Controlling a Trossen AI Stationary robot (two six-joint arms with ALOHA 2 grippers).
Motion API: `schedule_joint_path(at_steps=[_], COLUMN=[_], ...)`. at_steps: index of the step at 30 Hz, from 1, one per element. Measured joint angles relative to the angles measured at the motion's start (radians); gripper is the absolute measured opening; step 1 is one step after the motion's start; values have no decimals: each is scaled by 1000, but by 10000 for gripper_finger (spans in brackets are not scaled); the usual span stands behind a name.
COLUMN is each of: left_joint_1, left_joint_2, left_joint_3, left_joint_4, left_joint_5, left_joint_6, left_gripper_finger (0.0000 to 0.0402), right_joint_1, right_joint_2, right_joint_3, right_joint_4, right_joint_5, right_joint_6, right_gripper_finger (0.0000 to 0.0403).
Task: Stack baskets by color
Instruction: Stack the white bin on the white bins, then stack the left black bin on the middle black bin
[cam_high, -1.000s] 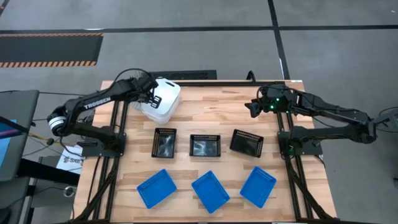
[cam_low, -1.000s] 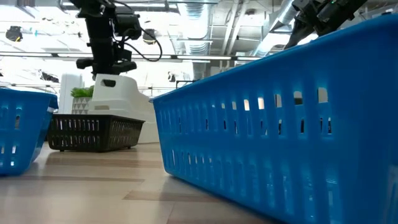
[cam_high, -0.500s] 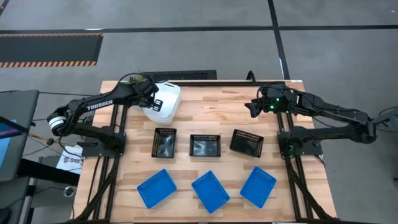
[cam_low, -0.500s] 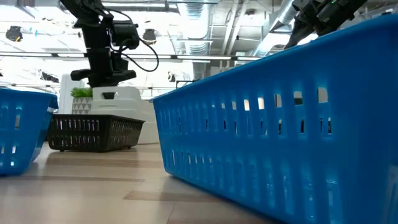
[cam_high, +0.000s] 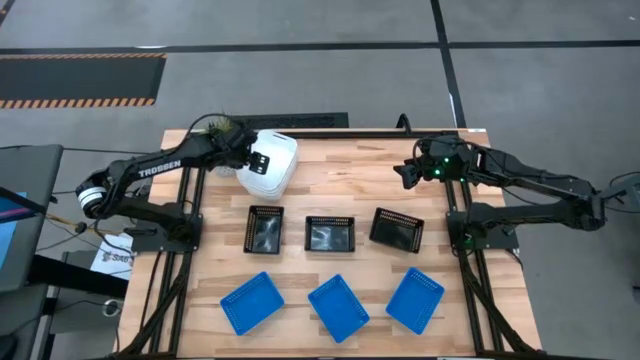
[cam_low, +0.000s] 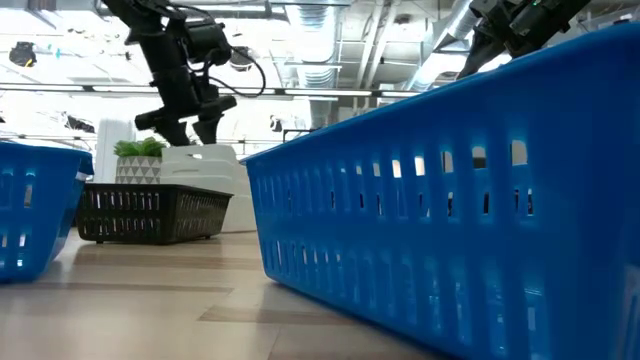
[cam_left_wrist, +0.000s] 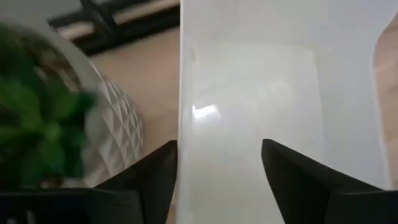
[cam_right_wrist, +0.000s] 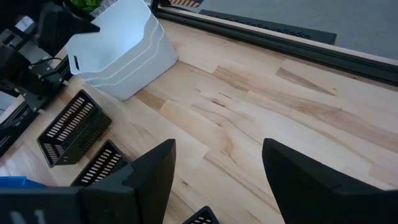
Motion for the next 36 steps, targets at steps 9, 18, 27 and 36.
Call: schedule_joint_path(at_steps=[9,18,27,36], left_joint_1=[-1,-157,-584,-902], left_joint_2=[0,-14,-25,-5], left_joint_3=[176,387,349,285], left_joint_4=[-78,-134,-323,-609], left_joint_5=[-84,53,-11,-238], left_joint_6=[63,19,-281,-833], left_gripper_finger=[231,231,231,231], right_joint_1=[0,23,122,180], right_joint_2=[0,48,102,174], right_joint_3=[0,0,0,0], right_joint_4=[-19,-143,-158,-154], right_joint_5=[0,-3,-3,-2], right_joint_6=[19,61,89,114], right_gripper_finger=[264,264,264,264])
